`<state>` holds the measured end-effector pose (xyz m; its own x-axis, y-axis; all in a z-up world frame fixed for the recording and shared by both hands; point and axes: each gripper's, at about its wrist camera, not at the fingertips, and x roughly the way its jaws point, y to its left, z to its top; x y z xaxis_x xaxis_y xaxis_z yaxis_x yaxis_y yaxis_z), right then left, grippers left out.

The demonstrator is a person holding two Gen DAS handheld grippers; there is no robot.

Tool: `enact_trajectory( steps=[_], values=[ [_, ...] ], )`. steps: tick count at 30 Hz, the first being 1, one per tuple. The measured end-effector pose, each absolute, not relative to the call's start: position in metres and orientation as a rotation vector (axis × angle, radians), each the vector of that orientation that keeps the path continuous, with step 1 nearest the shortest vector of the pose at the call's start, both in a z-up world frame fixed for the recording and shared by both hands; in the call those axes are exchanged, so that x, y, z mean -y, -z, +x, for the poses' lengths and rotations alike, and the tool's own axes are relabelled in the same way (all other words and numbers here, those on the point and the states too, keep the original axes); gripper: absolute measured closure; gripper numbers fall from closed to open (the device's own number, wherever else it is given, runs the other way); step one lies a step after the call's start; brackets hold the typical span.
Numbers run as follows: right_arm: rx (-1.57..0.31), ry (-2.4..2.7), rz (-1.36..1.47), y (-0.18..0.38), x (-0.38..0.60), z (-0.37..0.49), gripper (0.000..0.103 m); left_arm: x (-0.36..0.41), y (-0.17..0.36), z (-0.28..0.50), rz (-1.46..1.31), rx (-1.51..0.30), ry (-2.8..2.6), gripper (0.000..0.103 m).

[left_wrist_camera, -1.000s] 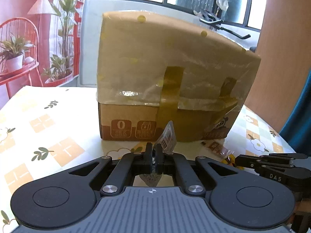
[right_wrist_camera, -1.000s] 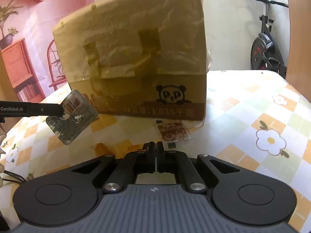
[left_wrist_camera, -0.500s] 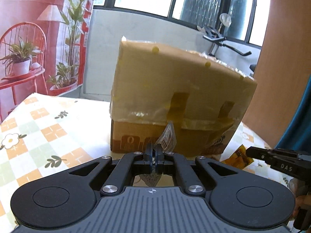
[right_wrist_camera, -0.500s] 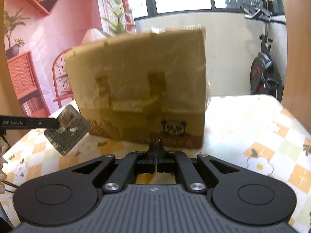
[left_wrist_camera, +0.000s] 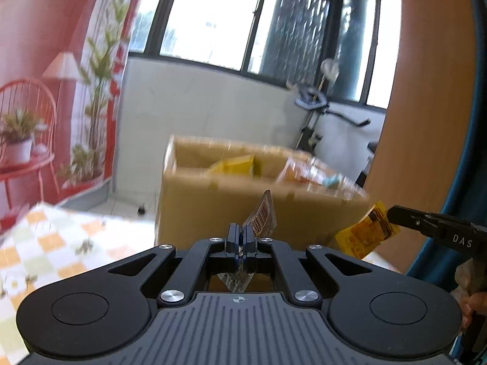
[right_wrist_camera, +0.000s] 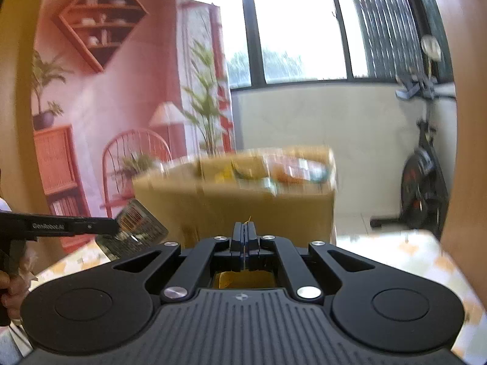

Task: Organize snacks
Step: 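Close the right tool on the yellow bread pack while the left tool carries the candy, then open both tools over the box to drop the candy and bread pack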

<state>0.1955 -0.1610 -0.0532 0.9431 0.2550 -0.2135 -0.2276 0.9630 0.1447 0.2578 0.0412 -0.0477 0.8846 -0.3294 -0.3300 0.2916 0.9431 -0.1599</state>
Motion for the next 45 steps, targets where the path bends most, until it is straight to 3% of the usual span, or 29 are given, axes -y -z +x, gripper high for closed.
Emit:
enact_trajectory(
  steps=[11, 21, 24, 25, 26, 27, 38, 45],
  values=[
    [-0.070, -0.302, 0.074, -0.021, 0.155, 0.239, 0.102, -0.029, -0.002, 0.304, -0.135, -0.244, 0.358, 0.100],
    [-0.186, -0.300, 0.109, 0.002, 0.138, 0.323, 0.101, -0.013, 0.024, 0.368, -0.051, -0.366, 0.329, 0.098],
    [-0.352, -0.239, 0.085, 0.018, 0.129, 0.351, 0.098, -0.015, 0.034, 0.374, -0.032, -0.417, 0.279, 0.088],
    [-0.371, -0.214, 0.087, 0.021, 0.129, 0.355, 0.096, -0.017, 0.036, 0.371, -0.038, -0.421, 0.275, 0.078],
    [-0.371, -0.199, 0.093, 0.021, 0.130, 0.355, 0.090, -0.020, 0.036, 0.368, -0.044, -0.421, 0.275, 0.068],
    [-0.363, -0.189, 0.101, 0.021, 0.132, 0.352, 0.083, -0.022, 0.036, 0.365, -0.044, -0.420, 0.273, 0.065],
    [-0.323, -0.144, 0.121, 0.013, 0.155, 0.307, 0.082, -0.028, 0.022, 0.338, -0.032, -0.417, 0.276, 0.050],
    [-0.321, -0.130, 0.139, 0.023, 0.160, 0.274, 0.082, -0.028, 0.043, 0.307, -0.067, -0.431, 0.307, 0.050]
  ],
)
